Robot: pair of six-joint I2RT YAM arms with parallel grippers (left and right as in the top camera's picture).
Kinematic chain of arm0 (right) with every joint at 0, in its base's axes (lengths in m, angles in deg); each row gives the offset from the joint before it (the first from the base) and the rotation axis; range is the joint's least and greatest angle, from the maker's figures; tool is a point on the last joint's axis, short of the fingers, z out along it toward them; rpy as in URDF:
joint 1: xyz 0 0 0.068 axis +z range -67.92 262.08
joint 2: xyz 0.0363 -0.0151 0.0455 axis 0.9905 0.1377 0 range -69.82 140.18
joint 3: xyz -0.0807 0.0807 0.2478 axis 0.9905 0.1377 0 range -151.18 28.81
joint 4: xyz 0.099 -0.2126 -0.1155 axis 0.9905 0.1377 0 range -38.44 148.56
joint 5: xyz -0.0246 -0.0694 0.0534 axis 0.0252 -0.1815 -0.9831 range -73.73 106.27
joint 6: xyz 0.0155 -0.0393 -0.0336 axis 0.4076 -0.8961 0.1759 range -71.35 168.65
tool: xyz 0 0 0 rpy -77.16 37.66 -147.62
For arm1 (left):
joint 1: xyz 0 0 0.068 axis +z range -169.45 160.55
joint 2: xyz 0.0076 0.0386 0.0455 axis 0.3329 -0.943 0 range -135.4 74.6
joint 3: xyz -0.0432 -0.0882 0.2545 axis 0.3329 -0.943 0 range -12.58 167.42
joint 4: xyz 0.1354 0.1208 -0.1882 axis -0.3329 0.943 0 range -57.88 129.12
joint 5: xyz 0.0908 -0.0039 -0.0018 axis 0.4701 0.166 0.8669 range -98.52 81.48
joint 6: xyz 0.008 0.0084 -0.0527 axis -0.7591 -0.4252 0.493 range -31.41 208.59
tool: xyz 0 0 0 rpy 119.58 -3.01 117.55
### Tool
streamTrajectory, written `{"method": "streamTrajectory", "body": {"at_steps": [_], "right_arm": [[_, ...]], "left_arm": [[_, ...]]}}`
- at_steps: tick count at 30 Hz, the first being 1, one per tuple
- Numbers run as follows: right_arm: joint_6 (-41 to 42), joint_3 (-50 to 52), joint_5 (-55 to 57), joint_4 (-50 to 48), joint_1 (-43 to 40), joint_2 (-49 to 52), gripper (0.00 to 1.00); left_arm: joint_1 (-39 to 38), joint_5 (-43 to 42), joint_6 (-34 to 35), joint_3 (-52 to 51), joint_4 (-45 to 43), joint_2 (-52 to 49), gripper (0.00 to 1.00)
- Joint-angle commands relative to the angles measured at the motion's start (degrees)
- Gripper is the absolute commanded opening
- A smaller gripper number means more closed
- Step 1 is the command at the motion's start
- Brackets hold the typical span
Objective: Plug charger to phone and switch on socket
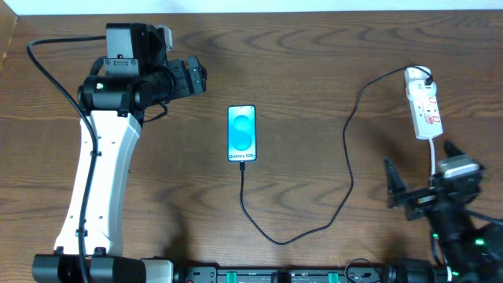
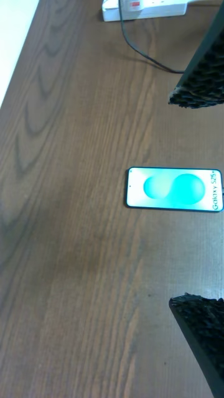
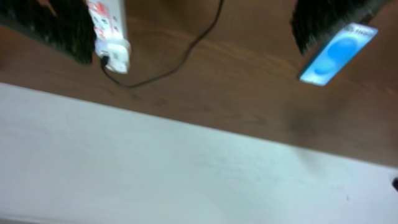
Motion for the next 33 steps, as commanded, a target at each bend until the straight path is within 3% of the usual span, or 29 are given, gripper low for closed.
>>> {"method": "streamTrajectory", "body": {"at_steps": [1,7,13,18,33], "right_arm": [[-2.71,12.0,-0.17,-4.72,0.5,-6.25,0.99],[-2.62,28.24,-1.42,-14.47,0.57,-14.56,0.99],[-2.64,37.7,-3.39,-25.83,0.57,-16.76,0.99],[-2.64,39.45,-2.73,-29.88,0.68,-17.31,0.99],[-2.62,39.39,-2.69,-29.49,4.24,-16.44,0.99]], "left_arm": [[0.24,0.68,0.04,0.24,0.15,0.0,0.95],[0.24,0.7,0.04,0.24,0.15,0.0,0.95],[0.24,0.68,0.04,0.24,0.15,0.0,0.95],[0.24,0.68,0.04,0.24,0.15,0.0,0.95],[0.24,0.7,0.04,0.24,0.15,0.0,0.95]]}}
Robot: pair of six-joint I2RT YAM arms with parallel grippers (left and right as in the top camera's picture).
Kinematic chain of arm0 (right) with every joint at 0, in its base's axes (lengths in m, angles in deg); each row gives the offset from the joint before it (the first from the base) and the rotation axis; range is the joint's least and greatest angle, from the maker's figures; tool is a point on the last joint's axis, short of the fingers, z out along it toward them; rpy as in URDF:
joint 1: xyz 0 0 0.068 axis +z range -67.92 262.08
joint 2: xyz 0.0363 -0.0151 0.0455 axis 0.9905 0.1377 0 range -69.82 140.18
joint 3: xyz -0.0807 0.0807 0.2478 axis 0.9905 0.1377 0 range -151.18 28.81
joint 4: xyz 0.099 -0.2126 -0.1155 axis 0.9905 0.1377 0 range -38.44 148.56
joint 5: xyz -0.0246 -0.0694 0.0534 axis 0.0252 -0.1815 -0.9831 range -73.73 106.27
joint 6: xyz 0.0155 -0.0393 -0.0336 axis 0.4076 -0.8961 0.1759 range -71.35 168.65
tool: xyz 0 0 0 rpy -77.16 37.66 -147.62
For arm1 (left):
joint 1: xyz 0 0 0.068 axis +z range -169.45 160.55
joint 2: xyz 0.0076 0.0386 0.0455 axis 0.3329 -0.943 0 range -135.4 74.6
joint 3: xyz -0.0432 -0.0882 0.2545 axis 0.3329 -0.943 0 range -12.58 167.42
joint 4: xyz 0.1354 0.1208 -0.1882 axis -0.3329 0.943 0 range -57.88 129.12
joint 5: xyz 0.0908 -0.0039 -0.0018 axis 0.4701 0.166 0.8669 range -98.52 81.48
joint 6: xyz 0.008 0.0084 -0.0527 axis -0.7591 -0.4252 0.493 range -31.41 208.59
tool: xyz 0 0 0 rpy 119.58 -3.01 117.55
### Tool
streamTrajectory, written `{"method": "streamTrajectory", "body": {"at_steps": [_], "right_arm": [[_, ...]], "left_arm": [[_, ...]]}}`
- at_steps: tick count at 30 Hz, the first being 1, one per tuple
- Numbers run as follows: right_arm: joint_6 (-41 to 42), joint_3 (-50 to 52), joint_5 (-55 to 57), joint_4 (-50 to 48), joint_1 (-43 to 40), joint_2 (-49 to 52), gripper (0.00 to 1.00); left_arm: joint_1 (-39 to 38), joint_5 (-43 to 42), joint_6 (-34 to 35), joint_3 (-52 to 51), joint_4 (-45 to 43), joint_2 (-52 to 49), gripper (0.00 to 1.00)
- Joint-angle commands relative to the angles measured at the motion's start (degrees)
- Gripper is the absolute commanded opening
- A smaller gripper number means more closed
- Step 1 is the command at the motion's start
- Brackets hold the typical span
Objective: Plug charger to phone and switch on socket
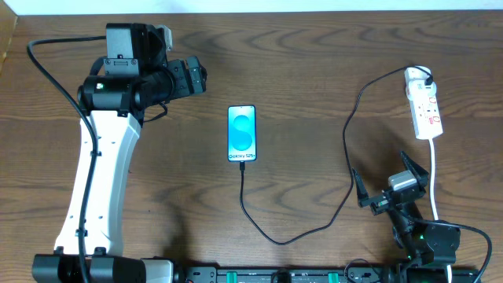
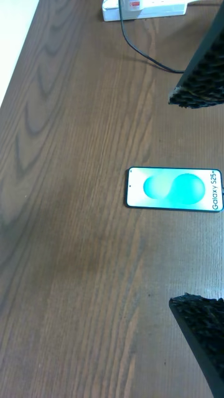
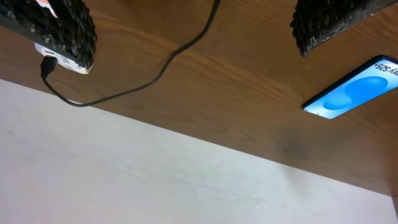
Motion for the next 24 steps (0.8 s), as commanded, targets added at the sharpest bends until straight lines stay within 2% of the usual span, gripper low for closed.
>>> {"method": "streamTrajectory", "body": {"at_steps": [1,18,24], "right_arm": [[-0.59,0.26,-0.31,0.13,0.44,0.26,0.99],[-0.59,0.26,-0.31,0.09,0.44,0.26,0.99],[-0.59,0.26,-0.31,0.09,0.44,0.26,0.99]], "left_arm": [[0.24,0.61,0.09,0.24,0.15,0.0,0.95],[0.24,0.63,0.04,0.24,0.15,0.0,0.95],[0.22,7.8,-0.87,0.15,0.09,0.39,0.95]]}}
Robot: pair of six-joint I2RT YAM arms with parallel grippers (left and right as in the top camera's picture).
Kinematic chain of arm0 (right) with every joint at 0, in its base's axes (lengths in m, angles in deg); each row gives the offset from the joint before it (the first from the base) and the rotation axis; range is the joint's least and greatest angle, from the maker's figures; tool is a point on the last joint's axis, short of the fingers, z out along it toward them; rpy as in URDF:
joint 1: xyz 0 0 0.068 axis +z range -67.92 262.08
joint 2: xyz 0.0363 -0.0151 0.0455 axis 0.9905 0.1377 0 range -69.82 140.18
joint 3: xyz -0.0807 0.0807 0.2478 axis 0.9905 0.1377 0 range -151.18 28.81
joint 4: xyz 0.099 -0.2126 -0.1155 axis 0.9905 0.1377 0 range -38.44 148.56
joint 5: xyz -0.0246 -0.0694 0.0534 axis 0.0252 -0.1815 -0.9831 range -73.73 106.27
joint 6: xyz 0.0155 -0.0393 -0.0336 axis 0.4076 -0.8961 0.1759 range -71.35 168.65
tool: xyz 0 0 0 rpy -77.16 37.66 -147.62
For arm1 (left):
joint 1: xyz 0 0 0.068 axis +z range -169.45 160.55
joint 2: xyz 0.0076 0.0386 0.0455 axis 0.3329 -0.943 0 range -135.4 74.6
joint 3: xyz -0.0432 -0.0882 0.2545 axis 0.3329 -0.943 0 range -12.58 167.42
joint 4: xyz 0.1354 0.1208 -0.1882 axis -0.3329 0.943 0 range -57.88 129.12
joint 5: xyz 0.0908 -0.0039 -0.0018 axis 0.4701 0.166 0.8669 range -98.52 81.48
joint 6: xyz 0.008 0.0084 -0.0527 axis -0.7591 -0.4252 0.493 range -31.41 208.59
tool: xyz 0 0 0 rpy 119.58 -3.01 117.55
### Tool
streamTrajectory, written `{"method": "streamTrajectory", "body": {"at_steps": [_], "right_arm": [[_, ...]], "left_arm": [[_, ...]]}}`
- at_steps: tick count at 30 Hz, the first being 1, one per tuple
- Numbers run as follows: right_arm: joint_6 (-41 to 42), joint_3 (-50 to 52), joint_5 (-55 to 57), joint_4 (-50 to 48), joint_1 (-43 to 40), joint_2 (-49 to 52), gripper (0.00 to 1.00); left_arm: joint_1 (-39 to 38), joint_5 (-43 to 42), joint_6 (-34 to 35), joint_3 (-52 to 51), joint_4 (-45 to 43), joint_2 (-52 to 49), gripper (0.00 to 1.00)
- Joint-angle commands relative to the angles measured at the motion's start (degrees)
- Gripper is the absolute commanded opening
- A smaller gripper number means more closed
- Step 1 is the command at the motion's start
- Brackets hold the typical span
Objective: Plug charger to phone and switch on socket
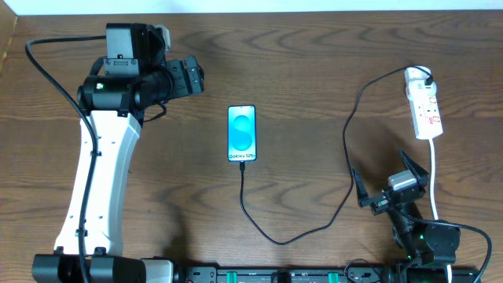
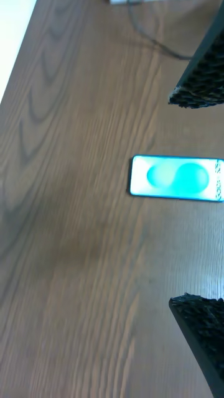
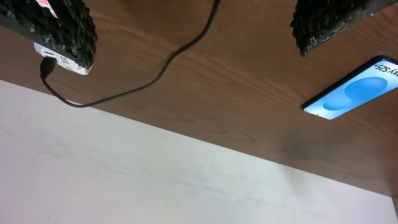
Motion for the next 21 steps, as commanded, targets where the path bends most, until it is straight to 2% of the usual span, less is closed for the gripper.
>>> {"method": "streamTrajectory", "body": {"at_steps": [1,5,9,16,21], "right_arm": [[-0.57,0.26,-0.31,0.09,0.44,0.11,0.99],[-0.57,0.26,-0.33,0.09,0.44,0.11,0.99],[-0.57,0.26,-0.31,0.09,0.44,0.11,0.99],[-0.57,0.26,-0.31,0.09,0.44,0.11,0.99],[-0.57,0.26,-0.31,0.09,0.44,0.11,0.99]], "left_arm": [[0.07,4.57,-1.55,0.15,-0.04,0.79,0.95],[-0.9,4.52,-8.41,-2.14,-3.34,4.7,0.95],[-0.94,4.52,-8.94,-9.29,-11.45,10.62,0.95],[-0.9,4.66,-9.94,-31.39,-33.05,26.03,0.95],[-0.9,4.72,-11.54,-47.5,-44.54,38.01,0.95]]}}
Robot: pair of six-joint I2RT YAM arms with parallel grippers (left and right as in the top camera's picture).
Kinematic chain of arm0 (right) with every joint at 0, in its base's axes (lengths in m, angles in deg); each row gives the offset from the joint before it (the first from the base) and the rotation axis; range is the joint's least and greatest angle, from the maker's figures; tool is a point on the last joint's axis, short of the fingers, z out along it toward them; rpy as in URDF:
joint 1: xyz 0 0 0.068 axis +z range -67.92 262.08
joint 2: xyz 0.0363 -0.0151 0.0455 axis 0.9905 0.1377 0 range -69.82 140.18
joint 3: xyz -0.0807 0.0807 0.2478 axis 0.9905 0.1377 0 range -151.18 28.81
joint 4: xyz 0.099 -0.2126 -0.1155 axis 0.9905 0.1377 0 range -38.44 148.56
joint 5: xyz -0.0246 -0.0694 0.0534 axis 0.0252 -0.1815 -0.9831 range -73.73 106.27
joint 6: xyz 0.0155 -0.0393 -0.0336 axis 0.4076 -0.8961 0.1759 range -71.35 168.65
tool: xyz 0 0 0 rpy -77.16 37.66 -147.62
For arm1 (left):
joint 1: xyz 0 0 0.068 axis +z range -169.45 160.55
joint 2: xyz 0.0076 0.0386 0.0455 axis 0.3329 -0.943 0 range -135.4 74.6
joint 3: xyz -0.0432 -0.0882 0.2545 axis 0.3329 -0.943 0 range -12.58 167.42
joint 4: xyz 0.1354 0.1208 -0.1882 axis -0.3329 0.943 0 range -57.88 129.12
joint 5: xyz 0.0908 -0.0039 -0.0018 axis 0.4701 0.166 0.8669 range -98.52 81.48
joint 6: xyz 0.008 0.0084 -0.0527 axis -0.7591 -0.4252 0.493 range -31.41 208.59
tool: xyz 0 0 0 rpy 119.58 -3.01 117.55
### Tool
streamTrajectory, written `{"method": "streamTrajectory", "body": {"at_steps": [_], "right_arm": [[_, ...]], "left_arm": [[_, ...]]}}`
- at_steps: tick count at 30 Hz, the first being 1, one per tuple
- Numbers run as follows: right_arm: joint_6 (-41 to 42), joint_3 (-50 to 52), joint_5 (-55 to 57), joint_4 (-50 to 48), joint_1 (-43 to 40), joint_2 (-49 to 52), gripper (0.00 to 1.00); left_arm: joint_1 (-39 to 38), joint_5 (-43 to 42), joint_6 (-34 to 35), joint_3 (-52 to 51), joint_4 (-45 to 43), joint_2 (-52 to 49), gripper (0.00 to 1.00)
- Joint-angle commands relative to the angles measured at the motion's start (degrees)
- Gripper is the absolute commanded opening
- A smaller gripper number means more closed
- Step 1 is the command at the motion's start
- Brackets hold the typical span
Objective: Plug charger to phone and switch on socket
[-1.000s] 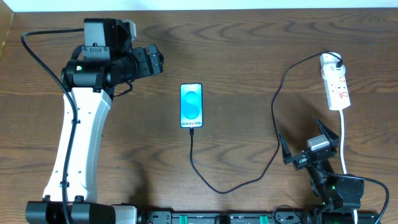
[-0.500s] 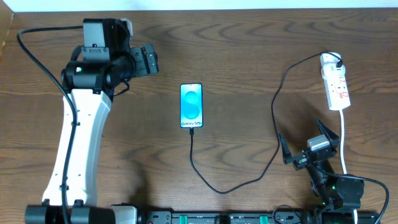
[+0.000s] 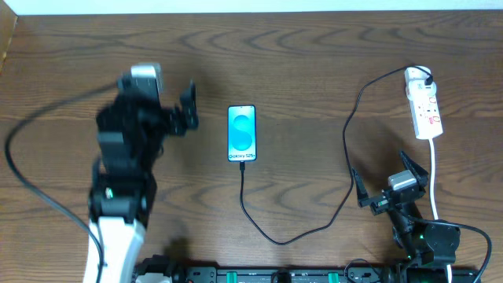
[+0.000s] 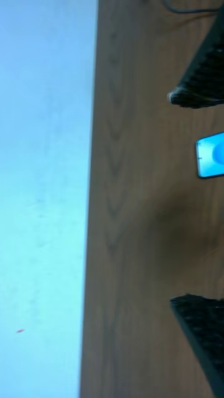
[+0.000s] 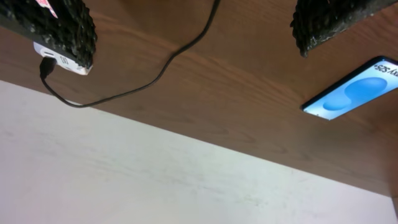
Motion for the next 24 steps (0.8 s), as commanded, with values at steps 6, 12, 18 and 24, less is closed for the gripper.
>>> {"method": "streamTrajectory", "body": {"at_steps": [6,12,18,24], "right_arm": [[-0.59,0.24,-0.31,0.07,0.44,0.02,0.99],[-0.59,0.24,-0.31,0.07,0.44,0.02,0.99],[-0.59,0.24,-0.31,0.07,0.44,0.02,0.99],[-0.59,0.24,-0.33,0.07,0.44,0.02,0.99]], "left_arm": [[-0.07,1.25,-6.6,-23.98,-11.47,21.09,0.95],[-0.07,4.83,-6.64,-34.36,-11.67,35.04,0.95],[-0.07,5.75,-6.64,-42.53,-11.69,44.81,0.95],[-0.13,6.78,-6.67,-46.9,-8.0,51.47,0.95]]}}
